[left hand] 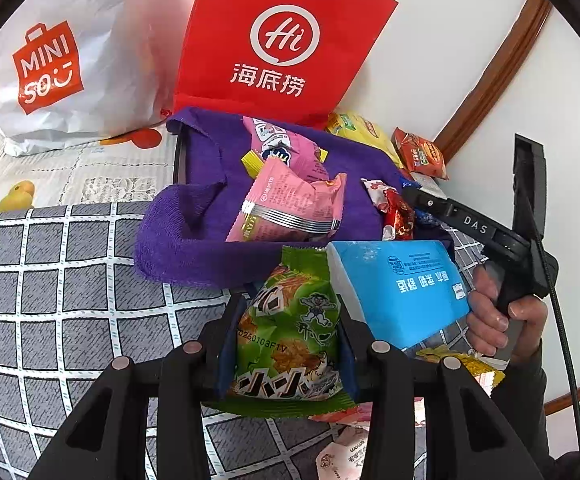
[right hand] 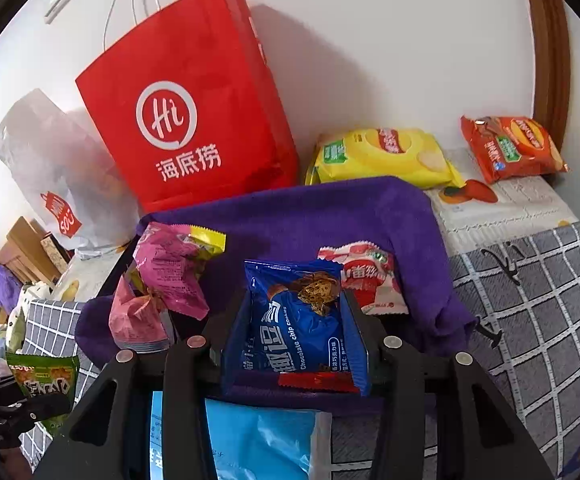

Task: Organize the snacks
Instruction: 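Lower the blue packet onto the purple cloth and open the right tool, then lower the green bag onto the purple cloth and open the left tool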

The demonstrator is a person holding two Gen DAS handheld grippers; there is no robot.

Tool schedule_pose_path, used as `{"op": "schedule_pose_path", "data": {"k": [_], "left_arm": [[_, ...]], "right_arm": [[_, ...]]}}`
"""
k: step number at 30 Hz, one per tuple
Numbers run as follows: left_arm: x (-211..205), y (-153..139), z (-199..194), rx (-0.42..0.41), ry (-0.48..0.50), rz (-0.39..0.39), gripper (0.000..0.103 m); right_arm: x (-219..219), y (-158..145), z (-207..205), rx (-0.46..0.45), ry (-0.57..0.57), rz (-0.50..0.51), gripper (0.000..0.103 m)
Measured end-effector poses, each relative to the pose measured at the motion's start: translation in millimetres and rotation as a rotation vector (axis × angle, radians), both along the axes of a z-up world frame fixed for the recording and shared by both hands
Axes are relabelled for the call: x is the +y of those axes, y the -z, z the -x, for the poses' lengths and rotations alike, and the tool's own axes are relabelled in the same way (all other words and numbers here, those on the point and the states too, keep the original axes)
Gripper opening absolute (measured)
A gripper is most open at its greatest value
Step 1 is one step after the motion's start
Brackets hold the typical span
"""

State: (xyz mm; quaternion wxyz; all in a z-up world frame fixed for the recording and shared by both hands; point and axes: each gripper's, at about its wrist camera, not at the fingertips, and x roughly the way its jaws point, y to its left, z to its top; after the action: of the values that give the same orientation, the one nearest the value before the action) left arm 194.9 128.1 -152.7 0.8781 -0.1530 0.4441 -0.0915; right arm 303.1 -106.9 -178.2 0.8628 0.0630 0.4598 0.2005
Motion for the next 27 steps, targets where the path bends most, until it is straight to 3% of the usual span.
{"op": "schedule_pose_path", "data": {"k": [6, 10, 17, 27], "left_arm": [[0.6, 1.3, -0.7, 0.003, -0.004, 0.003, 0.039], [0.8, 3.6, -1.8, 0.01, -0.007, 0.007, 0.039], [1.9, 3.6, -2.0, 0.004, -0.01, 0.024, 0.039], [8.3, -0.3, -2.5, -0.021, -0.05, -0.004, 0.039]], "right_arm": [[-0.9, -1.9, 0.0, 0.013, -0.005, -0.007, 0.048], [-4.5, -6.2, 1.7, 0.006, 0.0, -0.028, 0.061], [-8.2, -17.7, 7.8, -0.026, 0.009, -0.04, 0.061], [-16.3, -31.7, 11.8, -0.08, 0.017, 0.026, 0.061]]}}
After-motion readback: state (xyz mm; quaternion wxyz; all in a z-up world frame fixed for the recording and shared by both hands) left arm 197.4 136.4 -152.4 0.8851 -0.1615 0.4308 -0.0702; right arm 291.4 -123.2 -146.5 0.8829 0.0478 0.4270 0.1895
